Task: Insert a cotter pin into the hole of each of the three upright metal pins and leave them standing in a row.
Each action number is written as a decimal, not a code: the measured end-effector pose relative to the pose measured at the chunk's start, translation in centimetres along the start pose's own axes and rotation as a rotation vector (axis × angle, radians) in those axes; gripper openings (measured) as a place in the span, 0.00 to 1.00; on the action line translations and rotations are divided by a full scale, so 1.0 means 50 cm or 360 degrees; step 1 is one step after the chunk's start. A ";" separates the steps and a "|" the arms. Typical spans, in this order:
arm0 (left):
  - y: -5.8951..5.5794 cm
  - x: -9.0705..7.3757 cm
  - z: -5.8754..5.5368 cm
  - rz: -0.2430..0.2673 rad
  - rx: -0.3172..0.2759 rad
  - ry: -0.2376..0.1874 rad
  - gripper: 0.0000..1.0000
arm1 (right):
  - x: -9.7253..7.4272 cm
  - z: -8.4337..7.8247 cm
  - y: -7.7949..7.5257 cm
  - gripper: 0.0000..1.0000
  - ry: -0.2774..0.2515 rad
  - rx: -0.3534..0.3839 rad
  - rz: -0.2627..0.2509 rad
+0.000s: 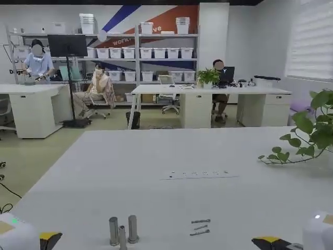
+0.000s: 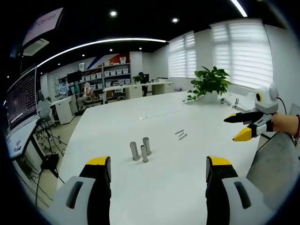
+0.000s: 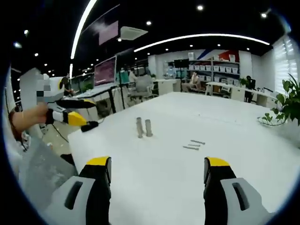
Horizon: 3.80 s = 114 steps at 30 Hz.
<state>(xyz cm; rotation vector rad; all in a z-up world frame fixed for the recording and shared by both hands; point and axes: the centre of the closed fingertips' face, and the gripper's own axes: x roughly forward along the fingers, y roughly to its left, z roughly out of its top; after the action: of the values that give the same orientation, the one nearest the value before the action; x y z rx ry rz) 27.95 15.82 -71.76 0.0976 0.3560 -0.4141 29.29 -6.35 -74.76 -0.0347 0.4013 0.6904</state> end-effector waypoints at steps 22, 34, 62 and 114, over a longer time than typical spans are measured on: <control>0.009 0.007 0.015 0.0006 -0.0001 -0.0029 0.79 | 0.014 0.018 0.000 0.76 -0.0039 -0.0004 0.0007; 0.007 0.022 0.011 0.0033 -0.0028 -0.0041 0.74 | 0.013 0.023 -0.019 0.73 -0.0093 -0.0001 -0.0033; 0.012 0.020 0.018 0.0109 -0.0103 -0.0093 0.66 | -0.001 0.027 -0.057 0.63 -0.0136 0.0050 -0.0129; 0.008 0.085 -0.046 -0.0020 0.0139 0.0052 0.48 | 0.036 0.003 -0.011 0.60 -0.0052 -0.0073 0.0038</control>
<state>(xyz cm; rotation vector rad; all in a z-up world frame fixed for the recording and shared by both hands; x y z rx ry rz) 30.99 14.96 -75.42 0.1875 0.3707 -0.4408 30.94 -5.66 -75.35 -0.0619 0.3552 0.7228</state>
